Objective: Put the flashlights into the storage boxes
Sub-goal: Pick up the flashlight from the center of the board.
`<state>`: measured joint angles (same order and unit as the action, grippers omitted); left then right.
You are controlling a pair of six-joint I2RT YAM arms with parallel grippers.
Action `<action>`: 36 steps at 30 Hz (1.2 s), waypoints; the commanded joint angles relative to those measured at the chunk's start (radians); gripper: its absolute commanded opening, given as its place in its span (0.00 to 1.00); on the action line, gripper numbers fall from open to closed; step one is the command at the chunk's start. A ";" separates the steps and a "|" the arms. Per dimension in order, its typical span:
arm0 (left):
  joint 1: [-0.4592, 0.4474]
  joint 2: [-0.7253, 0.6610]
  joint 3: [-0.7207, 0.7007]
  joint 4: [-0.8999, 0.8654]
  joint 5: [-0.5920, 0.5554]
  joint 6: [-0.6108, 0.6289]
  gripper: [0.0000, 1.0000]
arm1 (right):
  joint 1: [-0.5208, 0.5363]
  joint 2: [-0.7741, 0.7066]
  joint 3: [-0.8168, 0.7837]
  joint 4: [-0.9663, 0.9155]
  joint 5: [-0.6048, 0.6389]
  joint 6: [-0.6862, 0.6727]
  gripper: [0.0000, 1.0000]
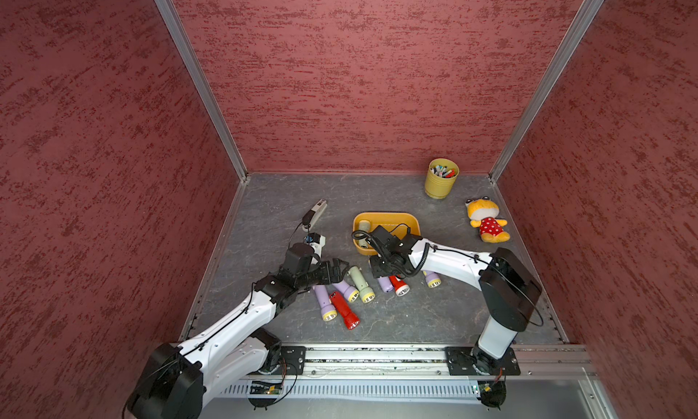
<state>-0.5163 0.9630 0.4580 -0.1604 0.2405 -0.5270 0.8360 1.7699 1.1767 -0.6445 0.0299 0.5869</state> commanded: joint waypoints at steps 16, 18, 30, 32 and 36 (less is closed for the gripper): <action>-0.005 0.016 0.002 0.038 -0.014 0.001 0.94 | 0.000 0.070 0.001 0.039 0.016 0.011 0.53; -0.005 0.023 0.005 0.041 -0.009 0.000 0.94 | 0.000 0.075 0.002 0.037 0.024 0.013 0.52; -0.007 0.057 0.011 0.067 0.004 0.001 0.94 | -0.001 0.077 -0.015 0.056 0.019 0.022 0.46; -0.008 0.057 0.012 0.070 0.003 0.002 0.94 | 0.000 0.074 -0.021 0.060 0.019 0.023 0.43; -0.008 0.054 0.011 0.070 0.002 0.001 0.94 | 0.001 0.067 -0.032 0.074 0.008 0.031 0.39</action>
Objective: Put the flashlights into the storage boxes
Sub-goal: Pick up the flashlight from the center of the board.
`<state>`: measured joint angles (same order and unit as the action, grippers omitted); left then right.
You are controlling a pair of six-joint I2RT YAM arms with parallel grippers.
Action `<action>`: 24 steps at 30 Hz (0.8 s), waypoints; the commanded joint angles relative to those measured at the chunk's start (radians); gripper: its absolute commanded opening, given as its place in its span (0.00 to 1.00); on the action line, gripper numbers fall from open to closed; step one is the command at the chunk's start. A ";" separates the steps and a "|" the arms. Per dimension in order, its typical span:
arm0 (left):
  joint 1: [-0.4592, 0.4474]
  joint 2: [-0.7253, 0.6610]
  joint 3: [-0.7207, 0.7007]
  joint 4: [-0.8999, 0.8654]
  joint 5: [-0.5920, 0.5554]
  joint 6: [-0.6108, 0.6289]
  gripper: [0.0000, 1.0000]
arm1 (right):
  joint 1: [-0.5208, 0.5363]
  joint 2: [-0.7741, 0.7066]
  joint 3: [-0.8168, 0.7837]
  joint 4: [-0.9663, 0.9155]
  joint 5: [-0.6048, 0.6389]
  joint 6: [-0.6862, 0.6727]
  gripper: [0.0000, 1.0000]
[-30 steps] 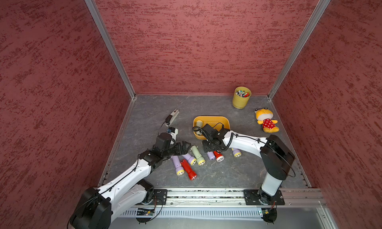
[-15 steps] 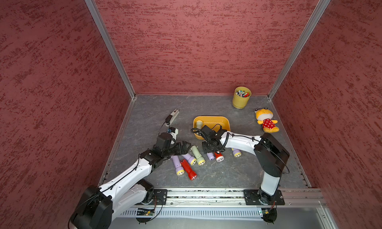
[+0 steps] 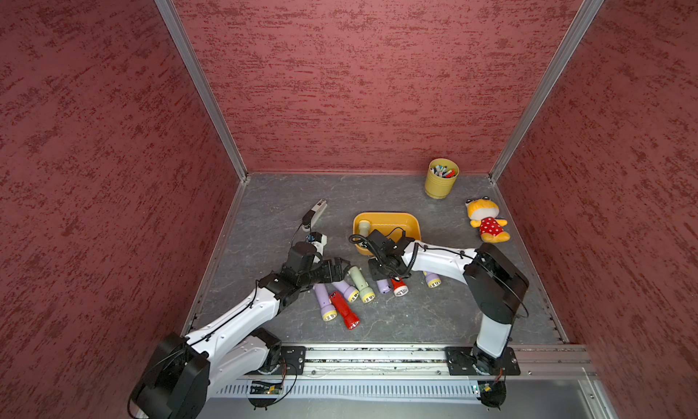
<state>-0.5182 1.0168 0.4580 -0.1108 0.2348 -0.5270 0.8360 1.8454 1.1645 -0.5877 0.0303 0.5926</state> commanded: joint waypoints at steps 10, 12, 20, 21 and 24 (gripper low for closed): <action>-0.006 0.017 0.016 0.057 0.004 0.004 0.94 | -0.011 -0.210 -0.089 0.085 0.007 0.067 0.36; -0.005 0.027 0.018 0.088 0.018 -0.008 0.95 | -0.031 -0.255 -0.110 0.112 -0.015 0.088 0.36; 0.008 0.058 0.024 0.194 0.030 -0.023 0.95 | -0.144 -0.355 -0.153 0.284 -0.141 0.079 0.36; 0.017 0.063 0.024 0.209 0.036 -0.032 0.95 | -0.163 -0.355 -0.157 0.318 -0.161 0.080 0.36; 0.044 0.075 0.024 0.237 0.042 -0.057 0.95 | -0.211 -0.334 -0.159 0.417 -0.211 0.088 0.37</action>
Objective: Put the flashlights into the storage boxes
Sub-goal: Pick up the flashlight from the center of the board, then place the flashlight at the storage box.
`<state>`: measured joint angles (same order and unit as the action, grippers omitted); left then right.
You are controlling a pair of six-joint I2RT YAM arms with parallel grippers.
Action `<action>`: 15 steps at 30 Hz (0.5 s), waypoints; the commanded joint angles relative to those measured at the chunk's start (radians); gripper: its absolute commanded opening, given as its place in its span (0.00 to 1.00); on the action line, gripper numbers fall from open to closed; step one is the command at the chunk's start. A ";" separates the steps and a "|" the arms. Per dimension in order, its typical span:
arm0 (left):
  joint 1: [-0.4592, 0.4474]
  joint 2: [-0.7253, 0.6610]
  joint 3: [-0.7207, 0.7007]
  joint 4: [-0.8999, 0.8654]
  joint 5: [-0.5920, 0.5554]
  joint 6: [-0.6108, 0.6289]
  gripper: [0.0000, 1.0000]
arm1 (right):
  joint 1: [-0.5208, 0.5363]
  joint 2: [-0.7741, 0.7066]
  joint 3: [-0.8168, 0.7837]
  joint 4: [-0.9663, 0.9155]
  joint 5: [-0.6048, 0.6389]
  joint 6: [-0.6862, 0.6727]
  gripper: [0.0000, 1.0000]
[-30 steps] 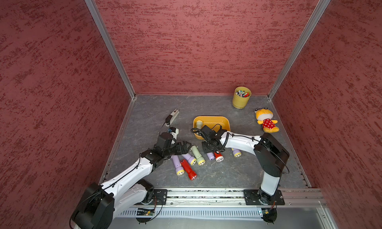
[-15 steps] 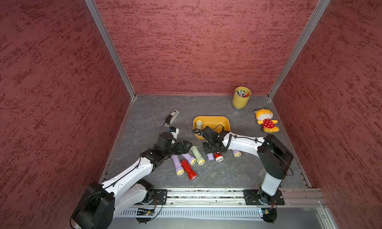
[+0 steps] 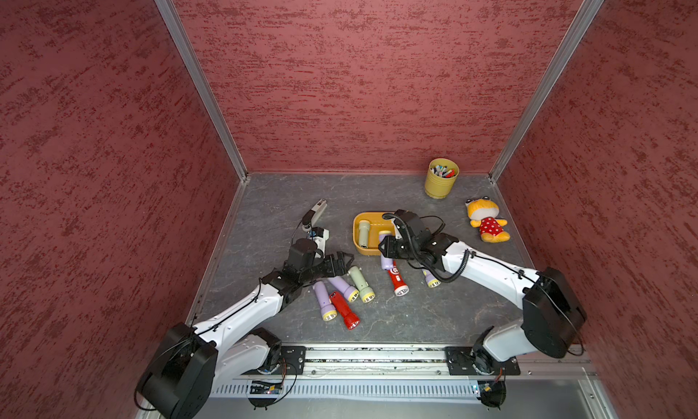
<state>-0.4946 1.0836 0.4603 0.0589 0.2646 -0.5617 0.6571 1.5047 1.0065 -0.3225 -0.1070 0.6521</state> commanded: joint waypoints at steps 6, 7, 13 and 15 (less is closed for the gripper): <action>0.059 0.044 0.052 0.082 0.027 -0.009 0.95 | -0.109 0.122 0.029 0.293 -0.172 0.099 0.37; 0.063 0.051 0.058 0.086 0.033 -0.006 0.95 | -0.118 0.144 0.041 0.296 -0.179 0.100 0.37; 0.075 0.106 0.079 0.133 0.066 -0.006 0.95 | -0.135 0.230 0.090 0.304 -0.177 0.098 0.37; 0.074 0.123 0.086 0.137 0.072 0.000 0.95 | -0.137 0.249 0.103 0.302 -0.177 0.095 0.37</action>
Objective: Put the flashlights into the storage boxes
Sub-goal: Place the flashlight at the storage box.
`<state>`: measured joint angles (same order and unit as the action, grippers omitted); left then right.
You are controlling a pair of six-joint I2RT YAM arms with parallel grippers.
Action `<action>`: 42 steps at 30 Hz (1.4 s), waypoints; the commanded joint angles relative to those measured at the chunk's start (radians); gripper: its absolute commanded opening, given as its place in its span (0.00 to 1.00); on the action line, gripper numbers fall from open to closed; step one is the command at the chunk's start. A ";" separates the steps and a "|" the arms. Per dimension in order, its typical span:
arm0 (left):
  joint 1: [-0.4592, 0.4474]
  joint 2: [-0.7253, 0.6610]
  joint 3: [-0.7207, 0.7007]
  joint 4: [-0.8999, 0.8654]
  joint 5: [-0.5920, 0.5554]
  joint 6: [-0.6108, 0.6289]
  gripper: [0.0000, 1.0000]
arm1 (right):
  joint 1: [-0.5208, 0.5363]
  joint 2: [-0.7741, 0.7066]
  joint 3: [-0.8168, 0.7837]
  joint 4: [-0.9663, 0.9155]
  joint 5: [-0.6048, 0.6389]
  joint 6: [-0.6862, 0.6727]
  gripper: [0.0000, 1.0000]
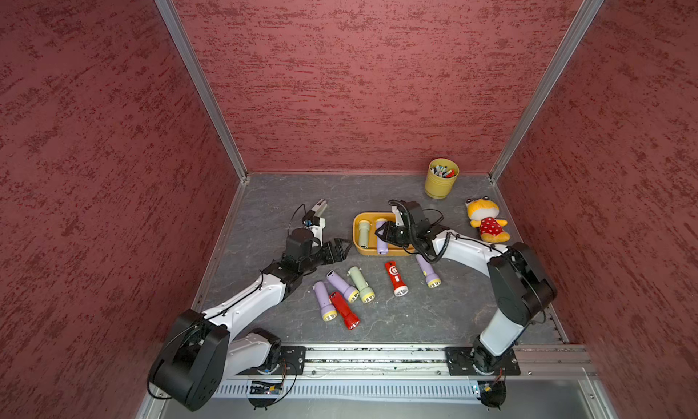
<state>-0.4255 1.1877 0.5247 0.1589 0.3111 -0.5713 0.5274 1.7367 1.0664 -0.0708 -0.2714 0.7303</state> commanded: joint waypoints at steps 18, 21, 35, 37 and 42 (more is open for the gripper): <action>0.003 0.079 0.053 0.039 0.041 0.039 0.95 | -0.024 0.132 0.122 0.070 -0.007 0.012 0.37; 0.002 0.080 0.054 0.032 0.037 0.044 0.95 | -0.024 0.145 0.130 0.061 0.001 0.009 0.37; -0.001 0.079 0.050 0.021 0.027 0.054 0.95 | -0.025 0.212 0.152 0.048 -0.002 0.011 0.40; -0.001 0.080 0.053 0.019 0.026 0.058 0.95 | -0.025 0.226 0.160 0.046 -0.013 0.012 0.41; -0.002 0.078 0.058 0.010 0.024 0.066 0.95 | -0.025 0.242 0.167 0.045 -0.016 0.012 0.43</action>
<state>-0.4263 1.2587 0.5575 0.1791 0.3382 -0.5274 0.5091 1.9667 1.2037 -0.0448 -0.2852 0.7296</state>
